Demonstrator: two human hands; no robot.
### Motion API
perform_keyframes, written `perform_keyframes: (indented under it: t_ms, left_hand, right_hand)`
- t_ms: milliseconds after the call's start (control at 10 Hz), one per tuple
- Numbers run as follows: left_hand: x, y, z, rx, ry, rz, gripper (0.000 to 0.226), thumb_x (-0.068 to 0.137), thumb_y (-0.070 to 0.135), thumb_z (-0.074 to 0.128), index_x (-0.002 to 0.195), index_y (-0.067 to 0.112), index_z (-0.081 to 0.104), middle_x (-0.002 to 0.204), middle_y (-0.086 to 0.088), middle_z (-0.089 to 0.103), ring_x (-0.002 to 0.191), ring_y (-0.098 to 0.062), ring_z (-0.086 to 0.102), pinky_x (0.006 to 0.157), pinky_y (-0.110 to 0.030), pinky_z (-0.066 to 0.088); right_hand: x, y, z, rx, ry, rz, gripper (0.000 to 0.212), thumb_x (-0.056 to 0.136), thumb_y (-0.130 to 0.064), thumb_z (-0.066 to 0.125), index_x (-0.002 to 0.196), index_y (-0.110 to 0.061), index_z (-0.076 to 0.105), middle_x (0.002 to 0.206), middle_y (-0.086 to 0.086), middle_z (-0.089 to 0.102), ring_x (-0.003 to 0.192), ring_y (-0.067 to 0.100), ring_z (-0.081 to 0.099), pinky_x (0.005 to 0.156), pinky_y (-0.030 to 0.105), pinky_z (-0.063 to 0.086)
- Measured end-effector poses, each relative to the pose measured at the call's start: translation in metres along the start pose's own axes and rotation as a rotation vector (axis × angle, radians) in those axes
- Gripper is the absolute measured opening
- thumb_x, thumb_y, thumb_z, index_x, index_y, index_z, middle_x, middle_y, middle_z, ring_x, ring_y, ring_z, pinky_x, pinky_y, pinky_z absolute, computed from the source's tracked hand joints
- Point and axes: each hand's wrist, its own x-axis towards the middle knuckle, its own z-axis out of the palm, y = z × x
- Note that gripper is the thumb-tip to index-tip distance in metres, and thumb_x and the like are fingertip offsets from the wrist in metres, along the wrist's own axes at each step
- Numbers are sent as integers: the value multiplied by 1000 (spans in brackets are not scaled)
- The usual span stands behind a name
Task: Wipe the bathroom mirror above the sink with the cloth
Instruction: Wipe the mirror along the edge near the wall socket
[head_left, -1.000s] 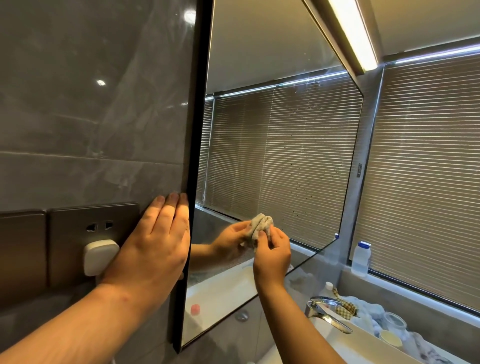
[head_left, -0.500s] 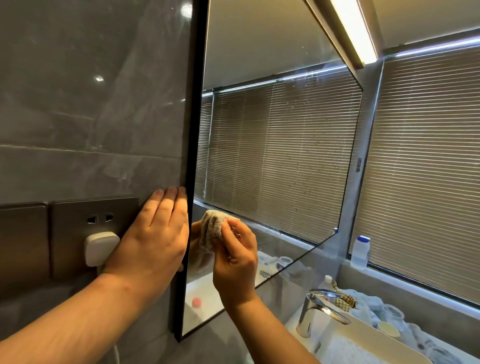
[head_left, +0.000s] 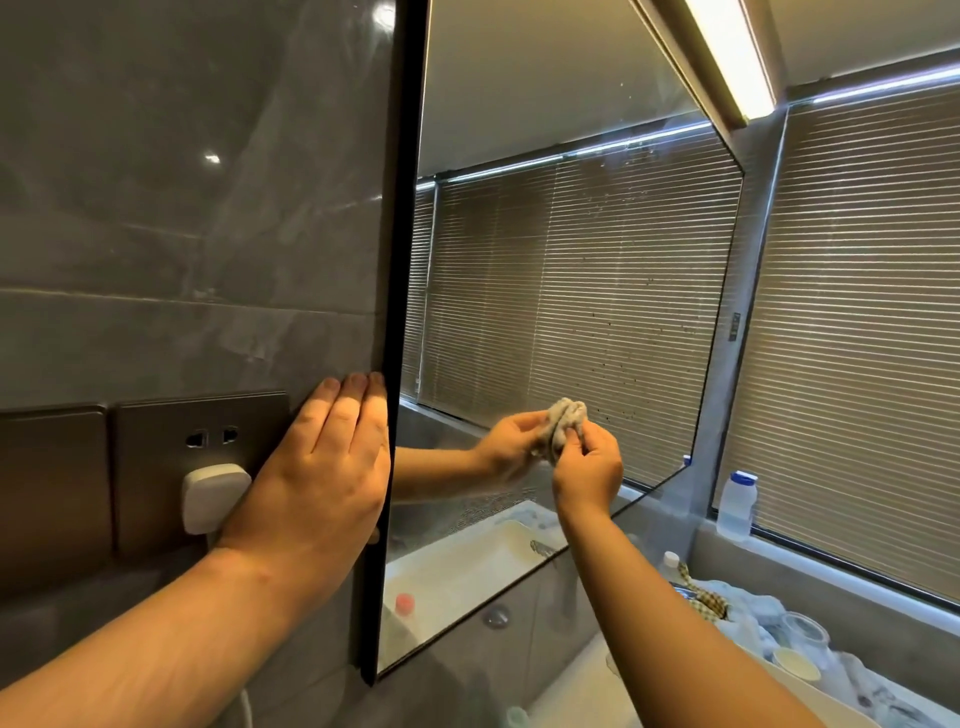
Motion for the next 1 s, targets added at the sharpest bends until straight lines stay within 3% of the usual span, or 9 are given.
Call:
perform_keyframes:
  t_ms: [100, 200, 300, 400, 500, 600, 700, 900, 1000]
  left_hand:
    - [68, -23, 103, -920, -80, -1, 41, 95, 30, 56, 124, 1, 58, 133, -46, 38, 102, -25, 62, 87, -30, 53]
    - [70, -42, 111, -862, 36, -8, 43, 95, 24, 59, 130, -1, 54, 128, -33, 52, 111, -34, 57, 97, -41, 48]
    - [15, -29, 57, -628, 144, 172, 56, 83, 28, 74, 127, -1, 58, 128, -25, 56, 127, -50, 41, 105, -46, 41]
    - [-41, -18, -52, 800, 150, 235, 76, 80, 33, 67, 133, -15, 40, 138, -34, 43, 128, -52, 39, 110, -54, 32]
    - [-59, 1, -96, 826, 59, -47, 87, 72, 32, 76, 131, -19, 39, 138, -37, 42, 125, -51, 43, 109, -57, 30]
    - [-46, 16, -93, 935, -123, -13, 74, 87, 35, 58, 137, -15, 35, 143, -35, 35, 131, -49, 37, 113, -56, 24]
    - [-47, 19, -93, 1023, -6, -32, 59, 99, 23, 22, 144, -15, 20, 150, -37, 18, 138, -52, 20, 116, -58, 10]
    - [-38, 24, -102, 1125, -151, -126, 89, 101, 45, 30, 139, -16, -23, 142, -41, -32, 131, -53, -31, 110, -59, -16]
    - [-33, 23, -104, 1091, -164, -168, 91, 100, 48, 30, 138, -16, -24, 143, -41, -31, 133, -55, -27, 110, -60, -16]
  right_hand:
    - [-12, -4, 0, 52, -5, -8, 29, 98, -15, 61, 124, -6, 67, 119, -4, 58, 104, 11, 58, 84, 10, 48]
    - [-38, -12, 4, 104, -34, -92, 29, 97, -13, 62, 125, -7, 66, 119, -4, 58, 105, 12, 60, 94, 32, 54]
    - [-70, -22, 8, 118, -59, -283, 29, 93, -5, 64, 122, -4, 68, 119, 0, 59, 110, 15, 61, 97, 32, 52]
    - [-105, -33, 10, 119, -89, -501, 34, 86, 1, 62, 119, -3, 70, 121, 5, 61, 115, 19, 60, 101, 32, 49]
    - [-134, -36, 8, 138, -154, -689, 36, 84, 0, 69, 120, -7, 70, 121, 6, 61, 116, 21, 60, 101, 35, 48]
    - [-149, -33, 2, 136, -211, -798, 37, 83, -6, 76, 118, -10, 69, 121, 1, 61, 116, 14, 59, 100, 30, 48]
    - [-150, -30, -3, 99, -257, -862, 36, 78, -8, 82, 112, -4, 72, 118, 3, 60, 117, 9, 57, 100, 26, 47]
    - [-145, -37, -1, 100, -245, -910, 37, 84, -15, 77, 119, -8, 68, 118, 4, 62, 116, 13, 60, 96, 31, 52]
    - [-144, -52, 3, 142, -233, -957, 43, 87, -14, 72, 128, -15, 59, 121, -1, 58, 123, 5, 55, 100, 27, 50]
